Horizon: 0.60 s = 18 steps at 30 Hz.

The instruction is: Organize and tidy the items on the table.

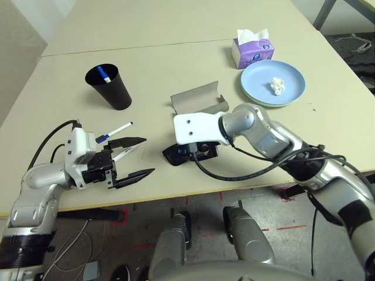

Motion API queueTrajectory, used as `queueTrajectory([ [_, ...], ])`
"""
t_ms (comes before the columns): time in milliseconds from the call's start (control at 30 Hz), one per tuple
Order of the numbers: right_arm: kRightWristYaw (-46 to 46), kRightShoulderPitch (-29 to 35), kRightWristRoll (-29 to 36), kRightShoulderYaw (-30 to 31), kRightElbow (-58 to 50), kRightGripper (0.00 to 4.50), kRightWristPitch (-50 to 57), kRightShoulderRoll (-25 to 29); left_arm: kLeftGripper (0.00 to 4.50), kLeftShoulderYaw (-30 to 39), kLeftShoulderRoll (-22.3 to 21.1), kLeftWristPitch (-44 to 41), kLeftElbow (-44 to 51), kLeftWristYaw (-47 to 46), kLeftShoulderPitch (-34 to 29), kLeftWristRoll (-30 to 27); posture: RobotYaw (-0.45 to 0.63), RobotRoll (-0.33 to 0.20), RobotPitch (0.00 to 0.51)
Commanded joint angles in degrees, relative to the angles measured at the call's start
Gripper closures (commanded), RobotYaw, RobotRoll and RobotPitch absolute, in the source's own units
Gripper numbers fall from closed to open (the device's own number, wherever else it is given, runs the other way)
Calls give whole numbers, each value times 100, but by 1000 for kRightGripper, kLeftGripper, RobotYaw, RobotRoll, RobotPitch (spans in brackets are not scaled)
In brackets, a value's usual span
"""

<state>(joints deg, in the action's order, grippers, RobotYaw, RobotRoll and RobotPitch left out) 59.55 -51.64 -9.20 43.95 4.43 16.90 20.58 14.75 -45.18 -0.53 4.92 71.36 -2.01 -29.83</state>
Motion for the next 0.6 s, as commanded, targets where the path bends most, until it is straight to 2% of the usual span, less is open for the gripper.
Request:
queueTrajectory([
  [33, 42, -6, -269, 23, 267, 17, -389, -43, 0, -36, 20, -68, 142, -30, -108, -18, -183, 0, 224],
  [267, 177, -226, -507, -114, 632, 17, -640, -150, 0, -117, 59, -92, 135, -33, -40, 11, -195, 0, 224],
  [600, 620, -235, -613, -265, 458, 17, -489, -99, 0, -159, 80, -100, 108, -21, -13, 33, -202, 0, 223],
])
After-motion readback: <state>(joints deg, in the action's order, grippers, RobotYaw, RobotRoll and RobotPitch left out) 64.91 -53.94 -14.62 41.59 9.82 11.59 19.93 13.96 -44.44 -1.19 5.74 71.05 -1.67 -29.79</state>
